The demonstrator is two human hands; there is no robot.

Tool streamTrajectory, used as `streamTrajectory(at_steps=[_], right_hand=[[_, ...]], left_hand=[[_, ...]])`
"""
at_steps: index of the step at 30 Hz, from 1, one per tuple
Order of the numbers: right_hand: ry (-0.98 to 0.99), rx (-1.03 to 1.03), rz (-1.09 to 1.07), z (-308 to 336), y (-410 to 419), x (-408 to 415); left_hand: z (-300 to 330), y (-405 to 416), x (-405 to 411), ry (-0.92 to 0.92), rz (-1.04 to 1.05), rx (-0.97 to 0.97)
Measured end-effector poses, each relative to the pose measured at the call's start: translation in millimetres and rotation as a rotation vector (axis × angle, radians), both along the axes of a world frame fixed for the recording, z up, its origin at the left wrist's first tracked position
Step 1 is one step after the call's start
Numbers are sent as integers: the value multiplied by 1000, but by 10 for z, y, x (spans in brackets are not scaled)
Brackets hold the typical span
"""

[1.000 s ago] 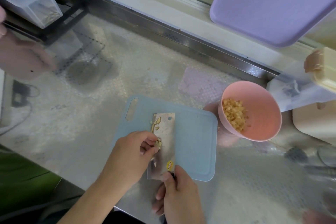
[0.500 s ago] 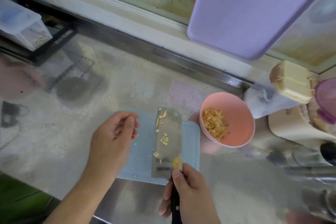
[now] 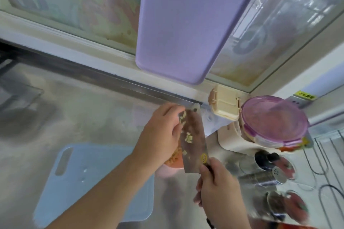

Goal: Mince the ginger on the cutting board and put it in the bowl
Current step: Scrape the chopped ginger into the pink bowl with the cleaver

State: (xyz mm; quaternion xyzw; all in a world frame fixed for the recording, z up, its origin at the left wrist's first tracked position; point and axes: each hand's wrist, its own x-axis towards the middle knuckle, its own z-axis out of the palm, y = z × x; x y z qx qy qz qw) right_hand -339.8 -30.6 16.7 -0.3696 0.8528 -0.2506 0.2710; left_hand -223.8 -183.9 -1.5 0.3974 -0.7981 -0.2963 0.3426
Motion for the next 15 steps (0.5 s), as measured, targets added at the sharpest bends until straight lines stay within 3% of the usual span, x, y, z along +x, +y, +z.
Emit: streamTrajectory(at_steps=[4, 9, 15], right_hand=[[21, 37, -13, -49, 37, -96], [7, 77, -9, -131, 62, -112], [0, 79, -22, -213, 35, -225]], left_hand=[[-167, 68, -104, 28, 92, 54], [-268, 82, -150, -62, -20, -36], [-414, 74, -184, -131, -3, 3]])
